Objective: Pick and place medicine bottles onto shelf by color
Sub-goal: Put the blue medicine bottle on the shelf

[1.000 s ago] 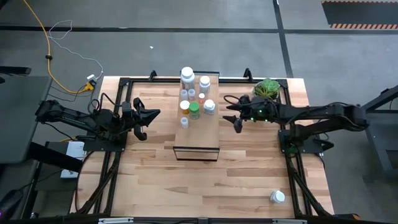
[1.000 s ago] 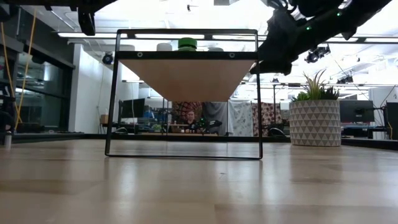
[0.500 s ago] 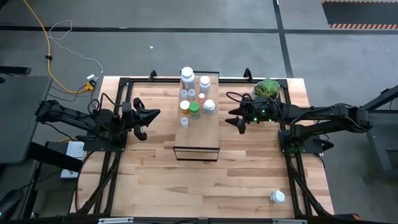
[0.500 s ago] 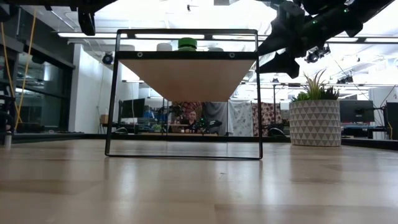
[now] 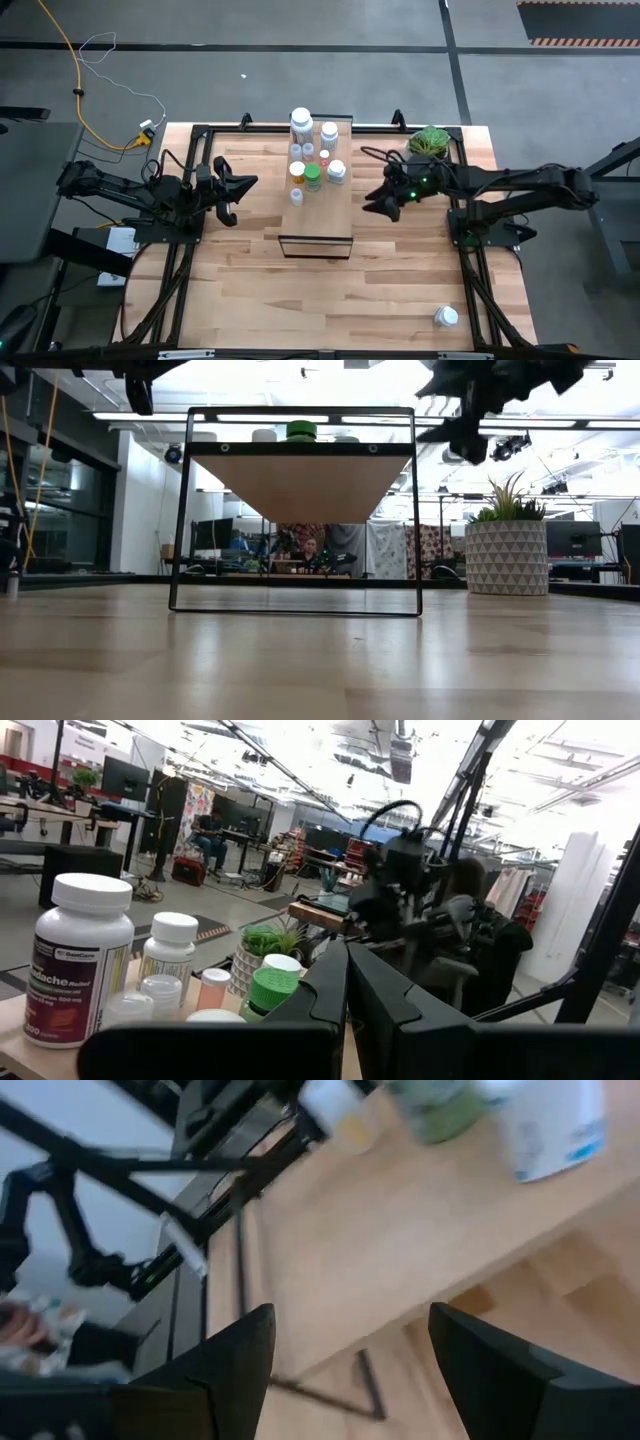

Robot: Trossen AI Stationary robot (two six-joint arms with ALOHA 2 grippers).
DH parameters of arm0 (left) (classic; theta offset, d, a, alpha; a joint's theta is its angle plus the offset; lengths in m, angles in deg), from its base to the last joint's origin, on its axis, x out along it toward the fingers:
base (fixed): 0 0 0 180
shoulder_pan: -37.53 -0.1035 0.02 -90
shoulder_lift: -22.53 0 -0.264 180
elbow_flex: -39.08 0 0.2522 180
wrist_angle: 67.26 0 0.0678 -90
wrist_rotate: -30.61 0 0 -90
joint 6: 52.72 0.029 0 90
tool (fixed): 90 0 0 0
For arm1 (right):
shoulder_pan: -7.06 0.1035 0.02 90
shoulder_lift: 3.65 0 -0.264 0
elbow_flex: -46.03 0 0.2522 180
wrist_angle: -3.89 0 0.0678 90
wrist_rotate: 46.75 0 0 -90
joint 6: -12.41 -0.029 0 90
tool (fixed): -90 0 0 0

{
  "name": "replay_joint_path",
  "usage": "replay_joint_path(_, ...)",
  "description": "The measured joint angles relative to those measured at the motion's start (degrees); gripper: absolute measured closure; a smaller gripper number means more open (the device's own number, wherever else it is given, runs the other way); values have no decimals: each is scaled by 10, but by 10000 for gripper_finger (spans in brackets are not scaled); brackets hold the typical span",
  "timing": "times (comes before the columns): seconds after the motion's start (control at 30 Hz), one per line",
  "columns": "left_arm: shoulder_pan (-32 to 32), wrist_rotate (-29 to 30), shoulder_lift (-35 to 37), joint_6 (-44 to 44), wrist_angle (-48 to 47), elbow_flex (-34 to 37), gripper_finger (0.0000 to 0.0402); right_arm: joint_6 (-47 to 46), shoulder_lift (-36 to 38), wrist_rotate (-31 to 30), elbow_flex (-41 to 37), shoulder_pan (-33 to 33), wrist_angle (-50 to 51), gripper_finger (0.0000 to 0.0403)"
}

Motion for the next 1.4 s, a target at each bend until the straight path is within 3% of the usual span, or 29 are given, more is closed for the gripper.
replay_joint_path(0.2,0,1,0,0,0,0,401,-17,-3,-20,63,65,127,148)
replay_joint_path(0.43,0,1,0,0,0,0,401,-174,-5,-49,73,160,155,148)
replay_joint_path(0.83,0,1,0,21,-1,0,401,-685,-77,-39,70,409,153,148)
replay_joint_path(1.0,0,6,0,45,0,0,401,-866,-126,0,70,509,159,148)
replay_joint_path(1.13,0,6,0,45,0,0,401,-901,-150,41,70,549,205,148)
replay_joint_path(1.4,0,8,0,45,0,0,401,-902,-153,66,70,541,303,148)
